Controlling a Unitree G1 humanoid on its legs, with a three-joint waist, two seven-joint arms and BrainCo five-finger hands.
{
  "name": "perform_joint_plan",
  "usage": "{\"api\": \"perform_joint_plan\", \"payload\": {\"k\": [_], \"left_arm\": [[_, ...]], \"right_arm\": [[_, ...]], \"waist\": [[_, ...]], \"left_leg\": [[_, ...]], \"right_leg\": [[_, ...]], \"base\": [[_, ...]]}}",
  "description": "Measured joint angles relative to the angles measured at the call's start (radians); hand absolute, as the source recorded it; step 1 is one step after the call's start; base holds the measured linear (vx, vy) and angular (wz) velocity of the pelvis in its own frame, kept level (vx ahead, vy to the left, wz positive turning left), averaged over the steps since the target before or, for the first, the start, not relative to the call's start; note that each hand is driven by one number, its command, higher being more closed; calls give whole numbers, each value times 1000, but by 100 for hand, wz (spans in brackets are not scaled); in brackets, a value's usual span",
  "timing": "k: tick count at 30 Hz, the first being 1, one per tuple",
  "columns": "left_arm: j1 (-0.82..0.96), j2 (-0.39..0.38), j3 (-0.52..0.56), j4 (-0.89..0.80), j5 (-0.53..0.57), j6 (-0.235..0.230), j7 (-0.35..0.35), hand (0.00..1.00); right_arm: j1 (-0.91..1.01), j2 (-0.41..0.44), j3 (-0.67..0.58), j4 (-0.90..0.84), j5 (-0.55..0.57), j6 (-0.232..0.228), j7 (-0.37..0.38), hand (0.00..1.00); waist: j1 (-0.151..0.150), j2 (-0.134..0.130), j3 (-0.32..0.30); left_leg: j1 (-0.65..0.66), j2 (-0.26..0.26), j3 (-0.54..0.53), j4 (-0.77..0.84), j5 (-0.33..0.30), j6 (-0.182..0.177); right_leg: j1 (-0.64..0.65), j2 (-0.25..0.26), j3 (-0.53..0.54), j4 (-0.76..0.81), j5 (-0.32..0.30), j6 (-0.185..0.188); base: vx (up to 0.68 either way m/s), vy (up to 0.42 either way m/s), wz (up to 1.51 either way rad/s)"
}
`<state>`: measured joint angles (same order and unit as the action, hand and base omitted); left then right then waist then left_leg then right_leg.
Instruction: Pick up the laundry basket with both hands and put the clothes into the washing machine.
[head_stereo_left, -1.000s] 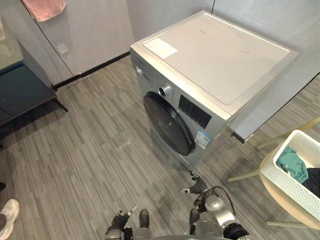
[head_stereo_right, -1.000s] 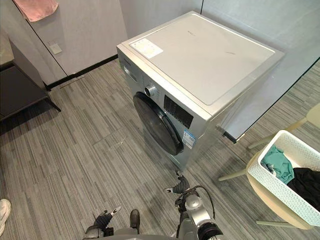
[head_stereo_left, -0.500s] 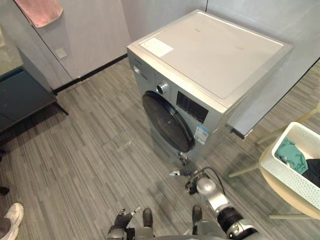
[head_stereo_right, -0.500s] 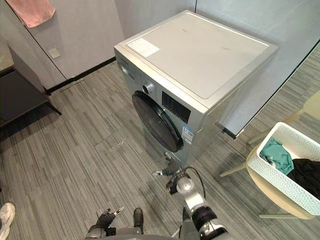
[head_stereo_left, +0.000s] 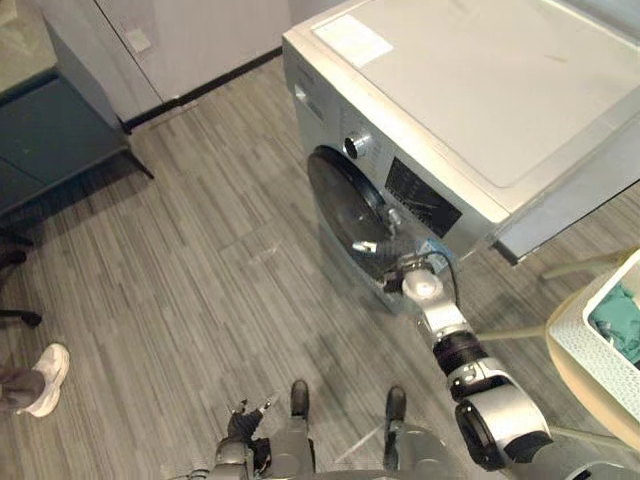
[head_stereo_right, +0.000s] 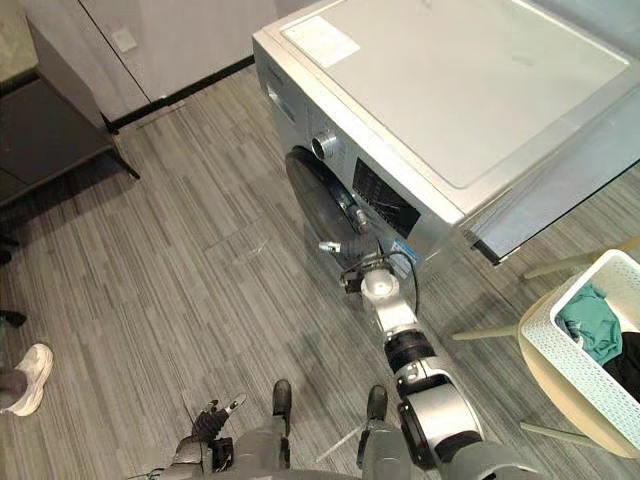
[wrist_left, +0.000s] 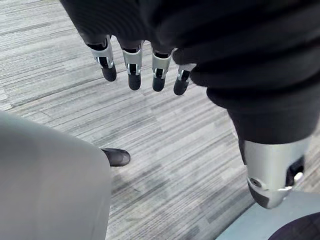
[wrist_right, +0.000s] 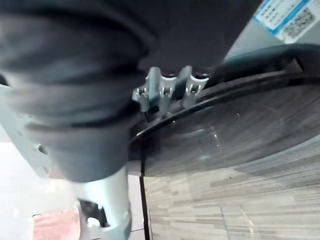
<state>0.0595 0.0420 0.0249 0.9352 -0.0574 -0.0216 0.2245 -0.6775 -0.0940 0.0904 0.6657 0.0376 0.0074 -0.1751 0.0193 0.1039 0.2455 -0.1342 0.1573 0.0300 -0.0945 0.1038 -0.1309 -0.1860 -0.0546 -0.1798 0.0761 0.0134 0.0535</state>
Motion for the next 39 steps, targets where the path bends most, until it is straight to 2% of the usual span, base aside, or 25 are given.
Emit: {"api": "perform_joint_plan", "payload": {"k": [5,10,12,15,20,23,27,30,36,39], "left_arm": [[-17,1,15,0,-11,-11,0,0],[-33,4,15,8,-12,-11,1,0],[-40,-1,15,8,-12,-11,1,0],[-42,-1,15,10,-13,-11,7,0],[-44,-3,14,20,-14,-11,24,0],[-44,-5,14,27,-15,-11,38,0],[-44,0,18,25,-26,-17,39,0],[-44,4,26,26,-33,-22,40,0],[-39,16,67,30,-36,-5,39,0],[-39,16,77,32,-29,2,38,0]], "right_arm": [[-71,-10,-26,65,-33,8,-25,0],[-92,1,-19,62,-87,-3,-38,0],[-99,0,-23,60,-88,-10,-39,0],[-78,14,2,45,-82,-28,-36,0],[26,47,191,-21,-44,-57,-16,0],[47,52,326,-1,5,-53,48,0],[78,102,450,67,78,-29,148,0],[89,131,480,66,122,-30,177,0],[125,132,463,24,201,-42,178,0],[206,107,416,-57,208,-50,177,0]], "waist": [[17,21,38],[15,32,60],[11,46,80],[0,47,84],[-6,45,84],[-6,43,82],[9,22,72],[23,8,65],[24,-45,37],[21,-55,32]], "left_leg": [[-22,-1,0,0,5,-2],[-53,-2,-3,0,33,-8],[-61,-1,-12,0,33,-8],[-74,-3,-22,0,36,-3],[-68,-3,-31,1,37,-3],[-47,-3,-49,1,37,-3],[-42,-2,-67,1,37,-4],[-38,-5,-68,1,44,-15],[-12,1,-52,0,44,-15],[-2,3,-35,-2,40,-14]], "right_leg": [[-22,-1,0,2,2,-1],[-63,-5,-1,30,1,-2],[-72,-7,-11,42,-1,-4],[-81,-12,-19,45,-1,-4],[-76,-13,-39,59,-8,-4],[-46,-13,-57,61,-19,-2],[-25,-16,-76,67,-33,-1],[-12,-20,-86,67,-34,0],[5,-20,-69,72,-37,-2],[3,-19,-54,77,-43,4]], "base": [[0,0,0],[-22,-2,2],[-80,4,11],[-58,21,9],[-5,4,5],[32,-6,17],[50,-2,22],[28,14,13],[-24,11,-3],[-60,16,-12]]}}
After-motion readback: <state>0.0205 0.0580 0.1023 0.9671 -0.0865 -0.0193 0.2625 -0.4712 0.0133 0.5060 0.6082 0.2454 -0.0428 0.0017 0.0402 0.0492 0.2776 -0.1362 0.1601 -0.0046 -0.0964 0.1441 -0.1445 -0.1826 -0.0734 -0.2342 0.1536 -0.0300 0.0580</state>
